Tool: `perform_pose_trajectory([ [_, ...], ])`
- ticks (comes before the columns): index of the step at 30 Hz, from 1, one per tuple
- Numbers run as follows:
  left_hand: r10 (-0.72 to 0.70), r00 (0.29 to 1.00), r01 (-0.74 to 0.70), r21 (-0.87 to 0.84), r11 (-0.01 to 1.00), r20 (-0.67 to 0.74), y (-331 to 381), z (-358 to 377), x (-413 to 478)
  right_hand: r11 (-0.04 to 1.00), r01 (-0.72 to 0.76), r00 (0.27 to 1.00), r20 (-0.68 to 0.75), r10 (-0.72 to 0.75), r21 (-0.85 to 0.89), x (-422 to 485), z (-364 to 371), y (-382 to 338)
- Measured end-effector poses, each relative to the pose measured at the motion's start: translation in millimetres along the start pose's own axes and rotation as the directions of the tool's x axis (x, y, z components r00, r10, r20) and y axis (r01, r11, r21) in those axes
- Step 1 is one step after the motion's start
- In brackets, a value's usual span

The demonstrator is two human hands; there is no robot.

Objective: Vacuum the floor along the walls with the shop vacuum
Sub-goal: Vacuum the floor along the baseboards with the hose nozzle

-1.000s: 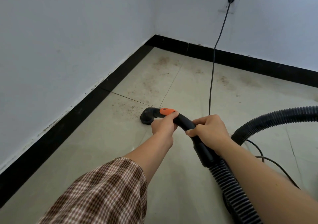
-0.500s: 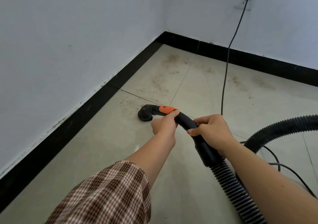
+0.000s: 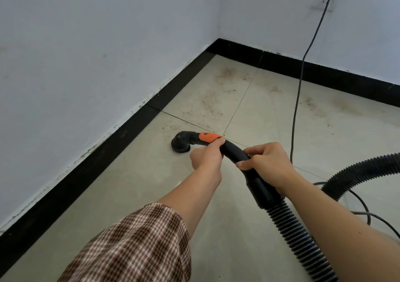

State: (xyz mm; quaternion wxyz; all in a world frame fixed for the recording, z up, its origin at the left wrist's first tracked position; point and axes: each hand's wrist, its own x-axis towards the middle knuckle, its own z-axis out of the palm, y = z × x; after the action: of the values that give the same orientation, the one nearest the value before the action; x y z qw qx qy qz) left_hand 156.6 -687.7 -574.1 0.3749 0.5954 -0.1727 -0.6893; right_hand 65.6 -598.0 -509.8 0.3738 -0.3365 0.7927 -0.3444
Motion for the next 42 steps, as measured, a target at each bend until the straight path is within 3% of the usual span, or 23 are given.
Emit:
perform_pose_trajectory([
  [20,0.075,0.996,-0.074,0.011,0.997,-0.049,21,-26,23,0.999,0.029,0.999,0.045,-0.03,0.038,19,39,-12],
  [30,0.062,0.994,-0.066,-0.048,0.997,-0.088,14,-23,9,1.0,0.005,0.995,0.104,-0.008,0.024,17,24,-9],
  [42,0.037,0.998,-0.038,-0.014,0.999,-0.046,9,-10,4,1.0,0.029,0.998,0.05,-0.03,0.011,15,13,-1],
])
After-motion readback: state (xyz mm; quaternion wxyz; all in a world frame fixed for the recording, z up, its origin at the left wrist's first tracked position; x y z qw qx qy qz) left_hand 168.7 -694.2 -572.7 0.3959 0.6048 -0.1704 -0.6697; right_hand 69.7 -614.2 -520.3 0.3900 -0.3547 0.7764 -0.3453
